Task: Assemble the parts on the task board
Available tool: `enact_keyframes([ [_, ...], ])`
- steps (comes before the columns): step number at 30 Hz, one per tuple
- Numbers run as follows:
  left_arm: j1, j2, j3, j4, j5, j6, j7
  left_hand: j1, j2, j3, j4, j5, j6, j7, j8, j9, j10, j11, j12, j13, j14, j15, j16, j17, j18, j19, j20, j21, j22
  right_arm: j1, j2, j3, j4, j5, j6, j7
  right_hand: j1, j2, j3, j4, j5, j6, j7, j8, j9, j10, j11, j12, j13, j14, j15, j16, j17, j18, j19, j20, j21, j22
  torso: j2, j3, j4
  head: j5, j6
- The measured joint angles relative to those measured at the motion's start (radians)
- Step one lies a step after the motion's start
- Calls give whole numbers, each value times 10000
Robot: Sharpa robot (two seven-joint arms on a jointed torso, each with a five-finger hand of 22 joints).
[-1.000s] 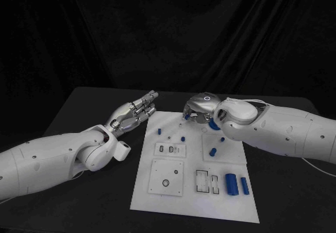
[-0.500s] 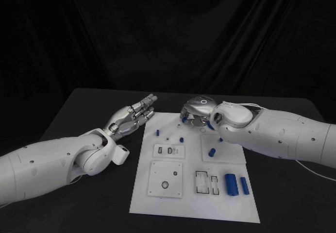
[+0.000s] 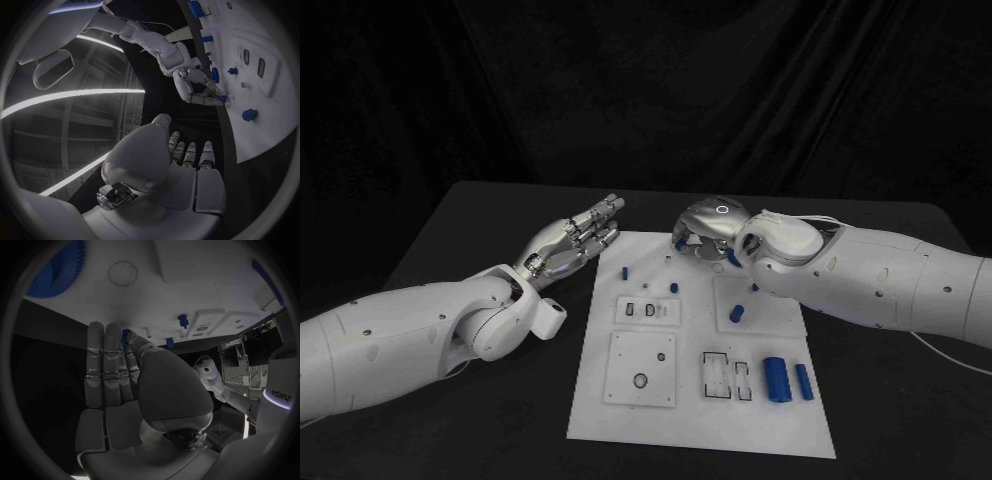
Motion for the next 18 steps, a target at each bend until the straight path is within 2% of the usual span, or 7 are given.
enact_keyframes([
  [3, 0, -2, 0, -10, 0, 9, 0, 0, 0, 0, 0, 0, 8, 8, 0, 7, -14, 19, 0, 0, 0, -1, 0, 1, 0, 0, 0, 0, 0, 0, -73, 11, 75, 0, -146, -2, -15, -90, 0, 0, 45, 83, -12, -14, 29, 71, -70, -18, 3, 0, 0, 0, 5, 0, 0, 0, 32, 75, -3, 0, 0, 8, 19],
  [8, 0, -28, 0, -13, 0, 18, 0, 0, 0, 0, 0, 0, 8, 8, 0, 6, -13, 19, 0, 0, 0, -1, 0, 2, -1, 0, 0, 0, 0, 0, -258, 13, 284, -1, -356, -5, -42, -117, 27, -27, 160, 153, -8, 36, 77, 181, -73, -23, 6, 26, 26, 37, 25, 0, 1, 0, 116, 204, -5, 0, -3, 14, 52],
  [10, 0, -46, 0, -13, -1, 19, 0, 0, 0, 0, 0, 0, 8, 8, 0, 6, -13, 19, 0, 0, 0, -1, 0, 2, -1, 0, 0, 0, 0, 0, -361, 28, 400, -2, -455, -10, -42, -117, 44, -45, 239, 169, 8, 35, 91, 241, -61, -23, 8, 36, 35, 37, 43, 0, 1, 0, 208, 281, -5, 0, -9, 30, 60],
  [12, 0, -63, 0, -13, -1, 20, 1, 0, 0, 0, 0, 0, 8, 8, 0, 6, -13, 19, 0, 0, 0, -1, 0, 3, 0, 0, 0, 0, 0, 0, -439, 51, 499, -2, -535, -18, -54, -211, 58, -59, 276, 170, 9, 35, 136, 250, -70, 13, 7, 36, 36, 37, 43, 0, 1, 1, 214, 302, -7, 0, -10, 38, 63],
  [18, 0, -78, 0, -12, -1, 20, 1, 0, 0, -1, 0, 0, 8, 8, 0, 6, -13, 19, 0, 0, 0, -1, 0, 4, 0, -1, 0, 0, -2, 6, -487, 97, 625, -2, -695, -38, -29, -236, 84, -83, 278, 171, 10, 35, 145, 250, -69, 20, 4, 36, 36, 37, 53, 1, 2, 1, 215, 328, -12, 0, -27, 45, 81],
])
